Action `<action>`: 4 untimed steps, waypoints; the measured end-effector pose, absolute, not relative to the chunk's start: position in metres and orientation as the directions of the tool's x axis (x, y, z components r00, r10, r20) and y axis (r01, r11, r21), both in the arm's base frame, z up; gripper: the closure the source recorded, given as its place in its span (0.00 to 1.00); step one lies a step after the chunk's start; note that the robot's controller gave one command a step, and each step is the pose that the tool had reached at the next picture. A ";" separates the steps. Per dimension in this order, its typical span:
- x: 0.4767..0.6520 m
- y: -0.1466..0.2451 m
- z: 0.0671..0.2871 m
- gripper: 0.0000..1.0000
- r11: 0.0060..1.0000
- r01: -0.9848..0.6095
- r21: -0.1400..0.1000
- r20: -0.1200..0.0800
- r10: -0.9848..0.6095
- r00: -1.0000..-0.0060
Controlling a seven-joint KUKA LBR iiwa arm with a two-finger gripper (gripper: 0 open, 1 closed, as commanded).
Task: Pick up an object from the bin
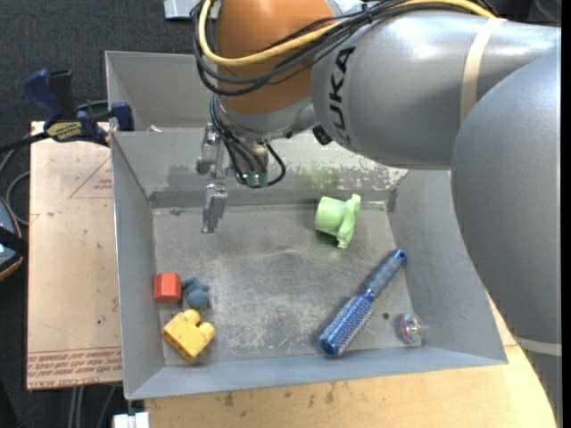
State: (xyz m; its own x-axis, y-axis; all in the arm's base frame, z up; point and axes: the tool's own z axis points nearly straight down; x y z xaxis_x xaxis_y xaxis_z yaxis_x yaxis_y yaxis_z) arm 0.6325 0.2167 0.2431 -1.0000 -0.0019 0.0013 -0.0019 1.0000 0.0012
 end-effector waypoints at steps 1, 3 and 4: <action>0.586 0.219 0.086 0.00 0.991 -0.131 0.008 -0.013 -0.131 -0.991; 0.498 0.222 0.100 0.00 0.502 -0.865 0.000 -0.004 -0.865 -0.502; 0.488 0.241 0.074 0.00 0.310 -0.951 -0.005 -0.002 -0.951 -0.310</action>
Offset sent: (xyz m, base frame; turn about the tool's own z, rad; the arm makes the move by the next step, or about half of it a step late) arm -0.0526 -0.0028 -0.1731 -0.1307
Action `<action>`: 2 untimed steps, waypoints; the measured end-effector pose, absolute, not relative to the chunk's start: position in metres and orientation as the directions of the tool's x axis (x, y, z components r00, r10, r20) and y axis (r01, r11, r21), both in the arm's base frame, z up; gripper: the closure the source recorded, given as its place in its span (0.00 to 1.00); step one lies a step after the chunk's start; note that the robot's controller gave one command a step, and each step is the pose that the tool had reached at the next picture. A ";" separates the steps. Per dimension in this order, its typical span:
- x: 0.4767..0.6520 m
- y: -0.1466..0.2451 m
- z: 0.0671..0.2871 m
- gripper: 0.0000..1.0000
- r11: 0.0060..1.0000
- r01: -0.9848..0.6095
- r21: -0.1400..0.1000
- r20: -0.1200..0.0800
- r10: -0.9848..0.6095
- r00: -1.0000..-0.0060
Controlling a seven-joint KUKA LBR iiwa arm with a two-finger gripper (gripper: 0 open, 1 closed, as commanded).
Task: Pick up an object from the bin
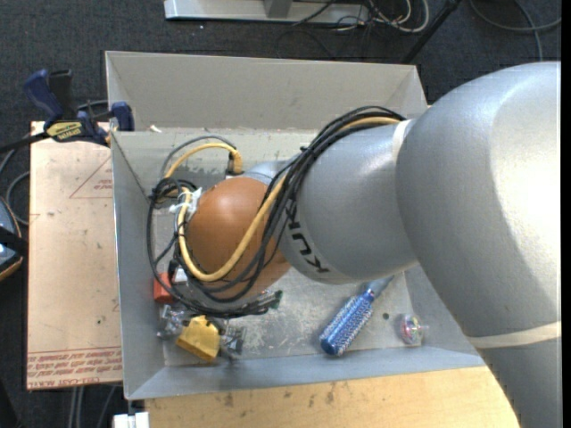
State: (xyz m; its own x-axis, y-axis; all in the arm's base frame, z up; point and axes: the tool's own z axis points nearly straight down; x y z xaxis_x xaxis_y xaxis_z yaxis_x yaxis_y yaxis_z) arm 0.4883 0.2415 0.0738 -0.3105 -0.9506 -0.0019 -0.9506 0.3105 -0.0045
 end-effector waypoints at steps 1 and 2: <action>0.489 0.242 0.075 0.00 0.315 -0.949 -0.001 -0.002 -0.949 -0.315; 0.491 0.244 0.078 1.00 0.315 -0.949 -0.004 -0.008 -0.949 -0.315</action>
Offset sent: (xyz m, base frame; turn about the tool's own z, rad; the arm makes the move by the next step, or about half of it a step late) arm 0.0000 0.0000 0.0000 0.0000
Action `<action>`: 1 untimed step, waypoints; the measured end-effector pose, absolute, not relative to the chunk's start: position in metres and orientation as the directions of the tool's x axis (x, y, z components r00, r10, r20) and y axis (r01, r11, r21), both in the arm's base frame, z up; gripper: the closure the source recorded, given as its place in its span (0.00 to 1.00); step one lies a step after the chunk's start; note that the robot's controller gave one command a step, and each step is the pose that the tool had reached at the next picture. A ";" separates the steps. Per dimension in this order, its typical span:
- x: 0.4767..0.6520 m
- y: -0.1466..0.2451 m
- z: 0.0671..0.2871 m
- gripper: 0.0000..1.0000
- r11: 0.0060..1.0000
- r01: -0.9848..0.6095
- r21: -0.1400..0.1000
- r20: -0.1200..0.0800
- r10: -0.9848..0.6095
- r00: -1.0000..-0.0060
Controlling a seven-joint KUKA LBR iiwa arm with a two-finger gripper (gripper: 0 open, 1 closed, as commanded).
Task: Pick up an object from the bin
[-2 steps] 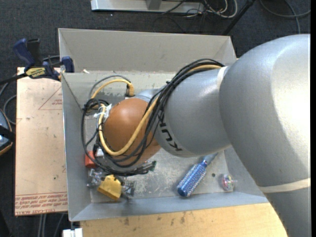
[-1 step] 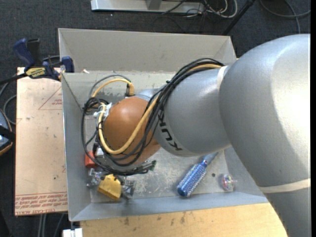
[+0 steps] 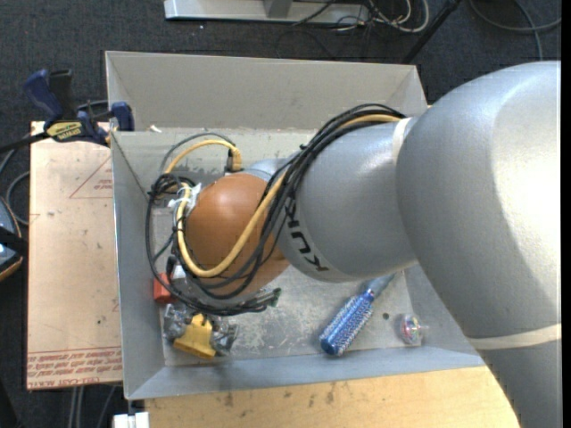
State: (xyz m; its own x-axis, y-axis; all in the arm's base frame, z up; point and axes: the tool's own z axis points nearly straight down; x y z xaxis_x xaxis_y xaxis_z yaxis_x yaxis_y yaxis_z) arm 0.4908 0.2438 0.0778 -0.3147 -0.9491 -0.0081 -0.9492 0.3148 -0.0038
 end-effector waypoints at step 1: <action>0.492 0.245 0.082 1.00 0.319 -0.948 0.000 -0.004 -0.948 -0.319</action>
Offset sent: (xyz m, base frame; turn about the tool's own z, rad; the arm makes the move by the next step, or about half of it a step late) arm 0.0001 0.0000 0.0037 0.0000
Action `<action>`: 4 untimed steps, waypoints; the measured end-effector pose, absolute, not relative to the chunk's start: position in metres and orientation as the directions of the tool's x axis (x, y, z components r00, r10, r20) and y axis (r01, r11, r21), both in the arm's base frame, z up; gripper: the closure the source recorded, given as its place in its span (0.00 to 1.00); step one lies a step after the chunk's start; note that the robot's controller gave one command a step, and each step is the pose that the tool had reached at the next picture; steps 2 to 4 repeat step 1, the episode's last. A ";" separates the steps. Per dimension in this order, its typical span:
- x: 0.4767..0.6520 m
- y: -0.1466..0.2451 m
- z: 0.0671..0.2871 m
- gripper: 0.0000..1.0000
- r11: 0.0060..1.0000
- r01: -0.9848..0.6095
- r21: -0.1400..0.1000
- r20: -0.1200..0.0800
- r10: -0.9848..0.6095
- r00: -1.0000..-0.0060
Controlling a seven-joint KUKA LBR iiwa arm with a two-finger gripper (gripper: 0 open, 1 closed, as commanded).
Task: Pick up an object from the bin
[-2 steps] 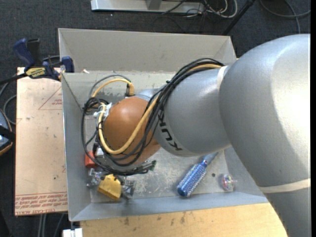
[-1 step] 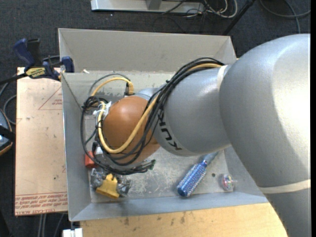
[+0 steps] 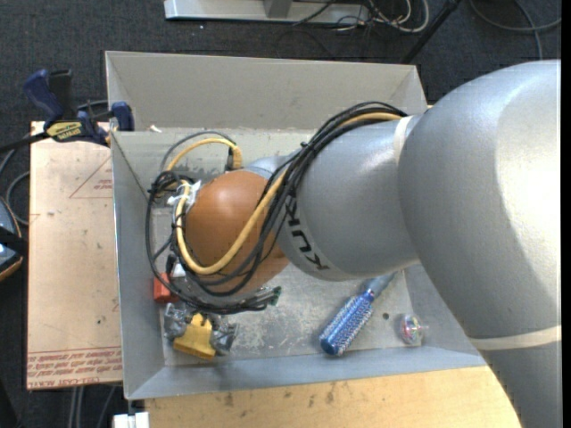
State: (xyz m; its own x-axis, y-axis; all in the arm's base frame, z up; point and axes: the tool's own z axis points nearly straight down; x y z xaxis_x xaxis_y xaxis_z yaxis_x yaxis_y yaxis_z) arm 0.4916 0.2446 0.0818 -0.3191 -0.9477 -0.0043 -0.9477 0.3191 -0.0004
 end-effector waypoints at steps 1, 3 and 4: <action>0.494 0.246 0.186 1.00 0.323 -0.946 -0.007 -0.009 -0.946 -0.323; 0.494 0.246 0.186 1.00 0.323 -0.946 -0.007 -0.009 -0.946 -0.323; 0.494 0.246 0.186 1.00 0.323 -0.946 -0.007 -0.009 -0.946 -0.323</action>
Offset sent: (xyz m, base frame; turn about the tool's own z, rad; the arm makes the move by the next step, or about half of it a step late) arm 0.0000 -0.0001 0.1000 0.0000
